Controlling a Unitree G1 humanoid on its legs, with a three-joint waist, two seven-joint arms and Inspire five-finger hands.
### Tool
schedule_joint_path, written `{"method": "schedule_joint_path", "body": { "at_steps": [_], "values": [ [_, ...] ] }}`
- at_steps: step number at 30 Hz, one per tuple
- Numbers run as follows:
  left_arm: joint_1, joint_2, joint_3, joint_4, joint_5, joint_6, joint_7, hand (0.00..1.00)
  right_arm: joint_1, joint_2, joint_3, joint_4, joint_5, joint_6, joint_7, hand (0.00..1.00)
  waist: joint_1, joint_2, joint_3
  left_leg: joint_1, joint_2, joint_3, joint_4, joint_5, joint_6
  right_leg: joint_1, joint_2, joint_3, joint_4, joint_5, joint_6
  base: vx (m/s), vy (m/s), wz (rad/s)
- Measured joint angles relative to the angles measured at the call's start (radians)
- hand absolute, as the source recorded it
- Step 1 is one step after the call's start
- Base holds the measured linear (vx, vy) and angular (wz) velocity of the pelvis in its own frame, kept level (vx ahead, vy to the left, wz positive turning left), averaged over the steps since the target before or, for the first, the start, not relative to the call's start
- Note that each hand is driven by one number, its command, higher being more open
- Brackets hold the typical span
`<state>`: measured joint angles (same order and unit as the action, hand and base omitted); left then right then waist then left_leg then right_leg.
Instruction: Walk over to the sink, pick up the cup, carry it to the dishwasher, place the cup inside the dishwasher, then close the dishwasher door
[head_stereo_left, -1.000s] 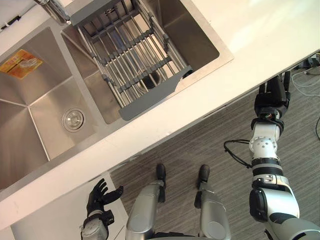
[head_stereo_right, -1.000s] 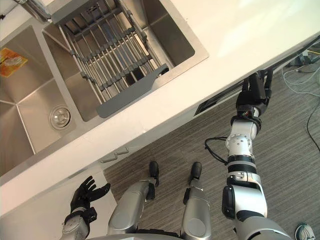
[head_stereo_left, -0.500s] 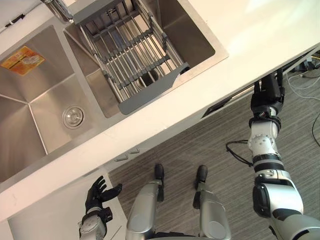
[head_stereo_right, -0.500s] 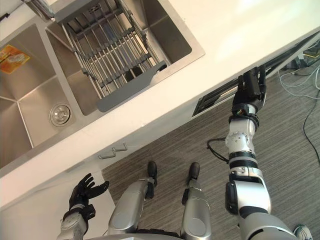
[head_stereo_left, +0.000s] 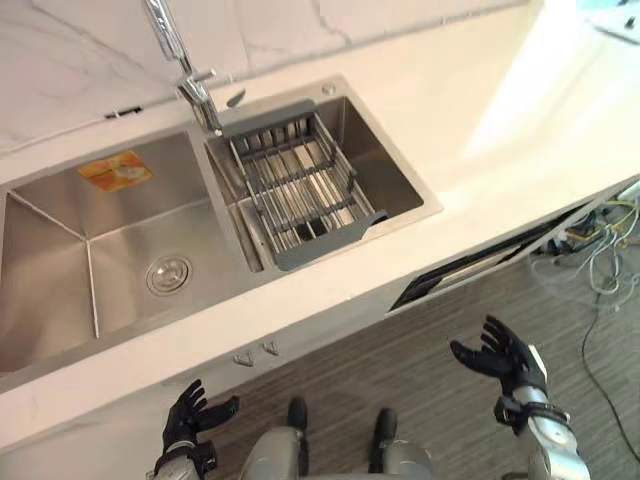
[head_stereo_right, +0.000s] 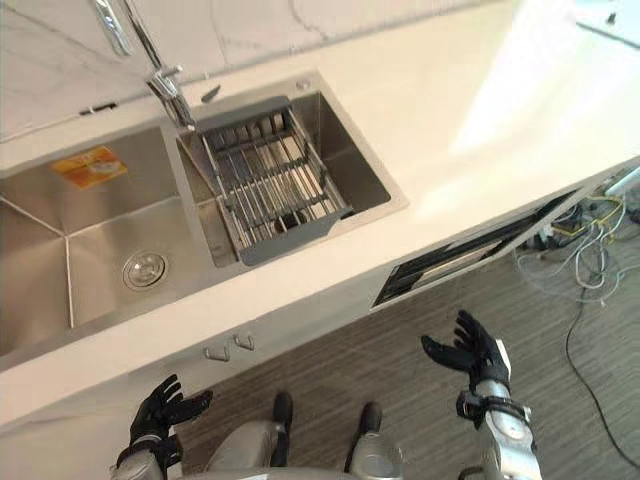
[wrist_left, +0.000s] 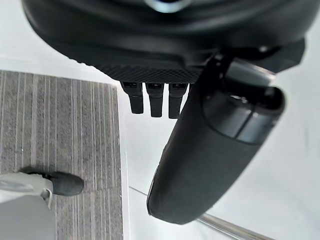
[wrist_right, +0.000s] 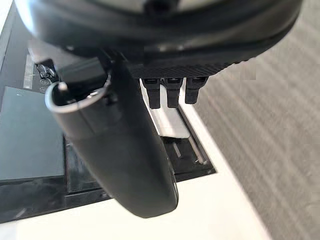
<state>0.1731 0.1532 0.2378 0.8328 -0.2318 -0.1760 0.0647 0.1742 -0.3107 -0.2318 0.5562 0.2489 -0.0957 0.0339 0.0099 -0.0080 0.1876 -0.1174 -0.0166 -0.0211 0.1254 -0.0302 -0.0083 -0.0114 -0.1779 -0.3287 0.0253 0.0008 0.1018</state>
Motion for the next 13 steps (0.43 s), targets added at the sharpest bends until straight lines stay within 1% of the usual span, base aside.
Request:
{"method": "schedule_joint_path", "body": {
  "at_steps": [5, 9, 13],
  "values": [
    [0.017, 0.000, 0.002, 0.002, 0.001, 0.014, -0.011, 0.90, -0.003, 0.048, 0.000, 0.127, -0.018, 0.005, 0.004, 0.90, 0.004, 0.006, -0.036, 0.042, -0.002, -0.010, -0.039, 0.015, -0.003, 0.035, 0.000, -0.013, -0.010, -0.002, 0.003, 0.02, -0.007, 0.07],
    [0.026, -0.002, 0.002, 0.007, 0.028, 0.021, -0.032, 0.90, -0.004, 0.078, -0.012, 0.195, -0.039, 0.014, 0.008, 0.90, 0.004, 0.007, -0.040, 0.093, -0.004, -0.026, -0.058, 0.026, -0.003, 0.088, 0.000, -0.031, -0.012, -0.004, 0.003, -0.02, -0.007, 0.11],
    [0.025, -0.002, 0.001, 0.033, 0.037, 0.026, -0.050, 0.90, -0.004, 0.086, -0.042, 0.254, -0.039, 0.016, 0.010, 0.90, 0.001, 0.003, -0.064, 0.135, -0.009, -0.046, -0.114, 0.062, -0.003, 0.109, -0.006, -0.050, -0.009, -0.010, 0.005, -0.07, -0.006, 0.12]
  ]
}}
